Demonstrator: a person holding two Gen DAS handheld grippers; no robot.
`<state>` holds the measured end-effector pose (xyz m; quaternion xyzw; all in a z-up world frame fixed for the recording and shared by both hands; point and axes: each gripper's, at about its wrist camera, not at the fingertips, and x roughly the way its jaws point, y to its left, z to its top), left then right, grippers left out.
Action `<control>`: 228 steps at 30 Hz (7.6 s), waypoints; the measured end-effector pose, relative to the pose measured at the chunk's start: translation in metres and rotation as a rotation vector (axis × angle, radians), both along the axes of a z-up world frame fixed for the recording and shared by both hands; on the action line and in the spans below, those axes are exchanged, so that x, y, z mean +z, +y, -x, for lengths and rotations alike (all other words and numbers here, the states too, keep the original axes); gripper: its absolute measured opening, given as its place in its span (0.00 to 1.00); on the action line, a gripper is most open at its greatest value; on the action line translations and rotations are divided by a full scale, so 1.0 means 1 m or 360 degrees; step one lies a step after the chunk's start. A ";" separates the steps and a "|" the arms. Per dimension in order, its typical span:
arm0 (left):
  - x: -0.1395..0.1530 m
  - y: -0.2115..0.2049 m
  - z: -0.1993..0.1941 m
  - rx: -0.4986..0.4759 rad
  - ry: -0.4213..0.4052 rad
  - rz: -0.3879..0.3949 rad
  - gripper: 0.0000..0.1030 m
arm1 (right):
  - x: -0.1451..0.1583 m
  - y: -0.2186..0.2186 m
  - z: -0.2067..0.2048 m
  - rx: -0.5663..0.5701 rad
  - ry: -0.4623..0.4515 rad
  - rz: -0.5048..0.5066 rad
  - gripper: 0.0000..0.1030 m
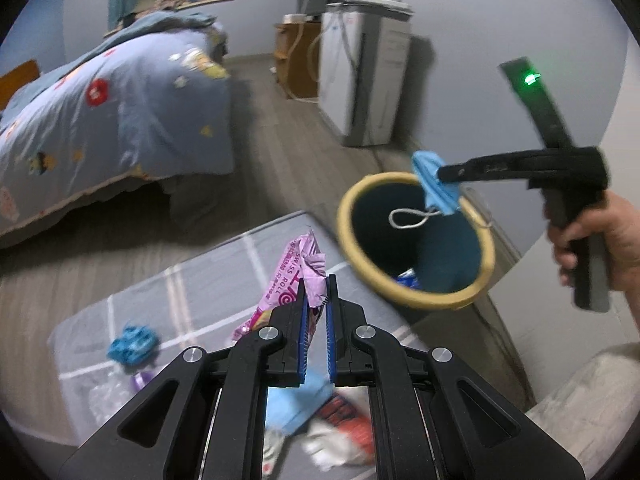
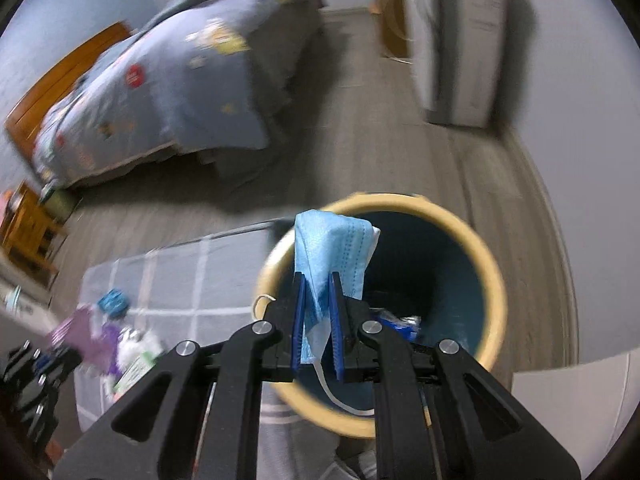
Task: Collect trash
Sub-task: 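Drop the pink wrapper into the bin with the left gripper while the right drops the mask, then grasp the red tissue pack with the right gripper and lift it, then grasp a blue face mask with the left gripper while the right holds the tissue pack over the bin, then drop the blue mask into the bin with the left gripper while the right drops the tissue pack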
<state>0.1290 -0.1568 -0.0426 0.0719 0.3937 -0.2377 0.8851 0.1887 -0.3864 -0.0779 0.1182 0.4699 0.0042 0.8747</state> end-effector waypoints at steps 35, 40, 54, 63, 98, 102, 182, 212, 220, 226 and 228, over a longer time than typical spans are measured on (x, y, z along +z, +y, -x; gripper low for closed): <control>-0.053 -0.123 -0.072 -0.0118 0.0007 0.0012 0.85 | -0.053 -0.063 -0.003 -0.0411 0.0123 -0.0113 0.59; -0.055 -0.105 -0.062 -0.0066 0.0016 -0.0017 0.91 | -0.048 -0.060 -0.005 -0.0411 0.0105 -0.0083 0.86; -0.009 -0.002 -0.013 0.0146 -0.0106 -0.0150 0.94 | -0.011 -0.005 -0.003 -0.0238 0.0020 -0.0039 0.94; 0.021 0.100 0.027 0.0432 -0.0131 -0.0180 0.95 | 0.011 0.059 0.001 0.0044 -0.0010 0.0050 0.94; -0.044 0.259 0.070 0.0909 0.0120 -0.0169 0.95 | -0.076 0.224 0.125 0.0245 0.0368 0.0151 0.69; -0.042 0.247 0.068 0.0846 0.0109 -0.0160 0.95 | -0.090 0.236 0.124 0.0355 0.0426 0.0216 0.51; -0.029 0.057 0.022 0.0228 -0.0031 -0.0052 0.14 | -0.014 0.127 0.043 0.0427 0.0147 -0.0068 0.15; -0.035 -0.020 0.014 0.0007 0.0065 -0.0073 0.14 | -0.032 -0.031 0.007 -0.0191 0.0126 -0.0137 0.15; -0.044 -0.074 -0.012 -0.0107 0.0149 -0.0057 0.14 | -0.041 -0.048 0.002 -0.0232 0.0115 -0.0135 0.15; -0.062 -0.112 -0.032 -0.0178 0.0192 -0.0105 0.14 | -0.048 -0.053 -0.004 -0.0232 0.0130 -0.0114 0.15; -0.071 -0.123 -0.040 -0.0181 0.0213 -0.0112 0.14 | -0.050 -0.054 -0.005 -0.0238 0.0133 -0.0124 0.15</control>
